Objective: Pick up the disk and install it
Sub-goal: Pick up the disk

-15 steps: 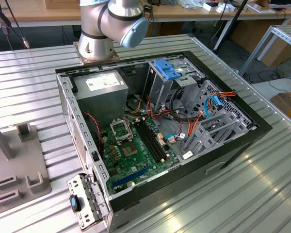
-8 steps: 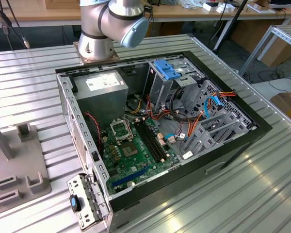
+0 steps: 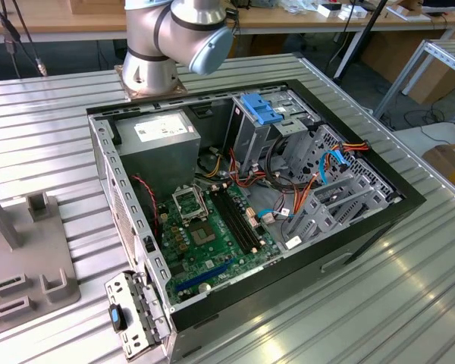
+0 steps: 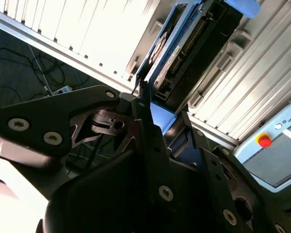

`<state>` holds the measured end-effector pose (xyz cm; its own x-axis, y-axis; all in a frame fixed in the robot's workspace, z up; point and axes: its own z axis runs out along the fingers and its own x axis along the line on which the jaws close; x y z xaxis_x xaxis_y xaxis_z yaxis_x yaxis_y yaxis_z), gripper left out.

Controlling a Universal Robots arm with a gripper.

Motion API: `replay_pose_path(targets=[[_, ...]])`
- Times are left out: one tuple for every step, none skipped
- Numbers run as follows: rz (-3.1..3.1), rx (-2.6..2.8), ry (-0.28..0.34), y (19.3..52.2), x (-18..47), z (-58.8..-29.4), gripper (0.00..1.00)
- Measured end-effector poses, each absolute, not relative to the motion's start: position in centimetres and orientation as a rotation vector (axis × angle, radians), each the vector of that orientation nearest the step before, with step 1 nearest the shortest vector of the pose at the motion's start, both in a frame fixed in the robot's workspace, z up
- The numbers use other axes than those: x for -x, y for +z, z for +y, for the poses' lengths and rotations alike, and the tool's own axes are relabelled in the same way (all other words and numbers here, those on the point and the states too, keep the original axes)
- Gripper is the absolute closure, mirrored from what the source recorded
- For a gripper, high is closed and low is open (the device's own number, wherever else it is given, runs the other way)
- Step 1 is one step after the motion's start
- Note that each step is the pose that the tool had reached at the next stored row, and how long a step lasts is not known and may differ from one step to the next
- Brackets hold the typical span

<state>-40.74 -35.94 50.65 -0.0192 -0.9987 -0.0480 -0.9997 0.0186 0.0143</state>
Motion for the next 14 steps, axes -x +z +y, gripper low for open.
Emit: replay_pose_path(targets=[[2.225, 2.183, 0.068, 50.6, 39.9, -35.9, 0.63], [2.225, 2.183, 0.068, 50.6, 39.3, -35.9, 0.63], [2.225, 2.183, 0.068, 50.6, 38.8, -35.9, 0.63], [2.224, 2.183, 0.068, 50.6, 38.5, -35.9, 0.63], [2.225, 2.183, 0.068, 50.6, 38.5, -35.9, 0.63], [2.225, 2.183, 0.068, 50.7, 38.5, -35.9, 0.63], [2.225, 2.183, 0.068, 50.8, 38.5, -35.9, 0.63], [2.225, 2.183, 0.068, 50.9, 38.5, -35.9, 0.63], [2.225, 2.183, 0.068, 51.0, 38.5, -35.9, 0.63], [2.225, 2.183, 0.068, 51.2, 38.5, -35.9, 0.63], [2.225, 2.183, 0.068, 51.3, 38.5, -35.9, 0.63], [2.225, 2.183, 0.068, 51.3, 38.5, -35.9, 0.63], [2.225, 2.183, 0.068, 51.3, 38.5, -35.9, 0.63], [2.224, 2.183, 0.068, 51.3, 38.3, -35.9, 0.63]])
